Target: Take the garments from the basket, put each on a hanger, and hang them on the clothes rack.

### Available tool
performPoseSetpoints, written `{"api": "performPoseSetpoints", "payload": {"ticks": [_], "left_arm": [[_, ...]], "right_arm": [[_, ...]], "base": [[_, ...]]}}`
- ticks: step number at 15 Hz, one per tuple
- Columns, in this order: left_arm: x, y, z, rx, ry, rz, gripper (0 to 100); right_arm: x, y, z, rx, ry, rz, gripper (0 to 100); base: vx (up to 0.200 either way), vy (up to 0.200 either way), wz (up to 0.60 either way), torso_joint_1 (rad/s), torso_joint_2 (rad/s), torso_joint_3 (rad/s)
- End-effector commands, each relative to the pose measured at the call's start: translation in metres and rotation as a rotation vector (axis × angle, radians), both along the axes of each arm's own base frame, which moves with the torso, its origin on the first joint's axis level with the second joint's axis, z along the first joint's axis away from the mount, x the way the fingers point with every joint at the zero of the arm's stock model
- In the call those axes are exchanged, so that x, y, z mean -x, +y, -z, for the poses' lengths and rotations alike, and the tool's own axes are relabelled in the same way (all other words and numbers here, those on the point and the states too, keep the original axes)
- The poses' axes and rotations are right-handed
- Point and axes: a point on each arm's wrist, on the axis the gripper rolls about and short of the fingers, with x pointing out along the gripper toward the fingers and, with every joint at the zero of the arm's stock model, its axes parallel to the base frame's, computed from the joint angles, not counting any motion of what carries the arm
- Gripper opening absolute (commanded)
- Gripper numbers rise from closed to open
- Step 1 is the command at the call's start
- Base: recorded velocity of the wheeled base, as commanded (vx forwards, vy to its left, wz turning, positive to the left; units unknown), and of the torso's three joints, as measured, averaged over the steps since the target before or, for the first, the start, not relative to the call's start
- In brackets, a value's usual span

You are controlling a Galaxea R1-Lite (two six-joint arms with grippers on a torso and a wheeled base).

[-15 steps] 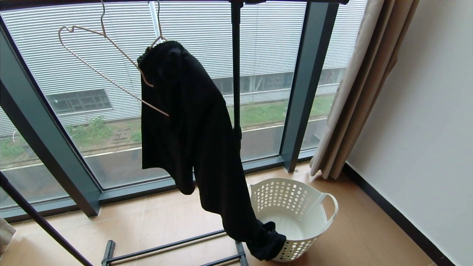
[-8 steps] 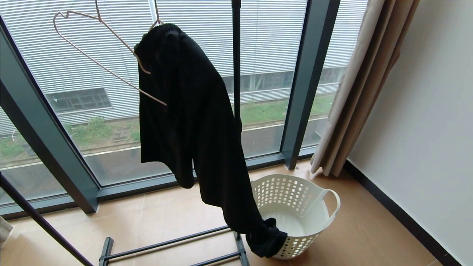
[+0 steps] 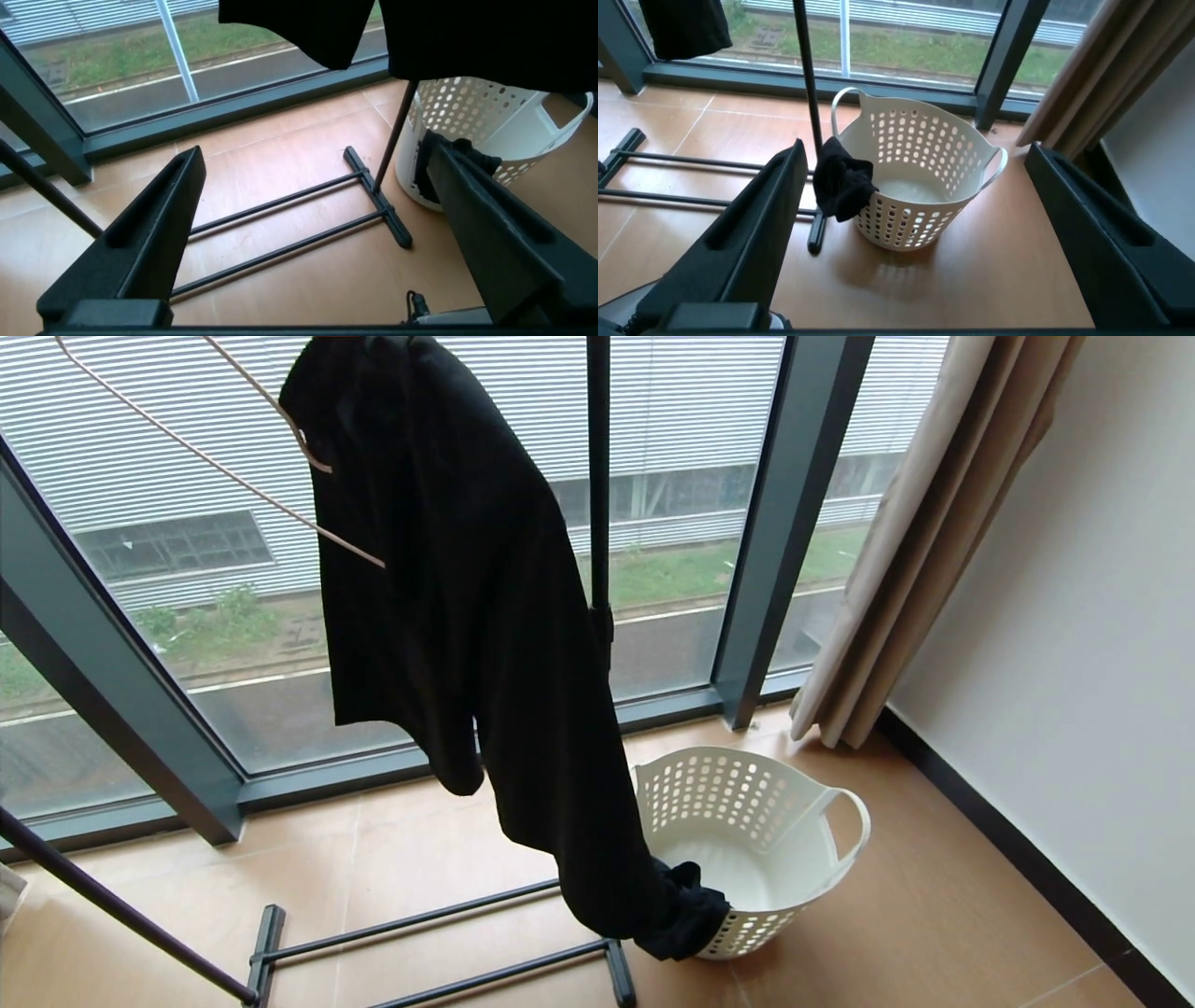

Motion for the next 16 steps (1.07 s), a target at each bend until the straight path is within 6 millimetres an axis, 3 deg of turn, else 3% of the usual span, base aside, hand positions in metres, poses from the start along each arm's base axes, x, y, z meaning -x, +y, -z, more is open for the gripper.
{"api": "performPoseSetpoints", "payload": {"ticks": [1,10,16], "left_arm": [[-0.0001,0.0000,0.0000,0.000,0.002,0.000,100],[-0.0002,0.0000,0.0004,0.000,0.004,0.000,100],[-0.0002,0.0000,0.0004,0.000,0.004,0.000,100]], "right_arm": [[-0.0001,0.0000,-0.0001,0.001,0.001,-0.001,100],[-0.0001,0.0000,-0.0001,0.001,0.001,-0.002,100],[0.0000,0.0000,0.0000,-0.001,0.000,0.001,100]], "base": [[0.000,0.000,0.00,-0.061,0.28,0.007],[0.000,0.000,0.00,-0.041,0.17,-0.069],[0.000,0.000,0.00,-0.002,0.02,-0.176]]}}
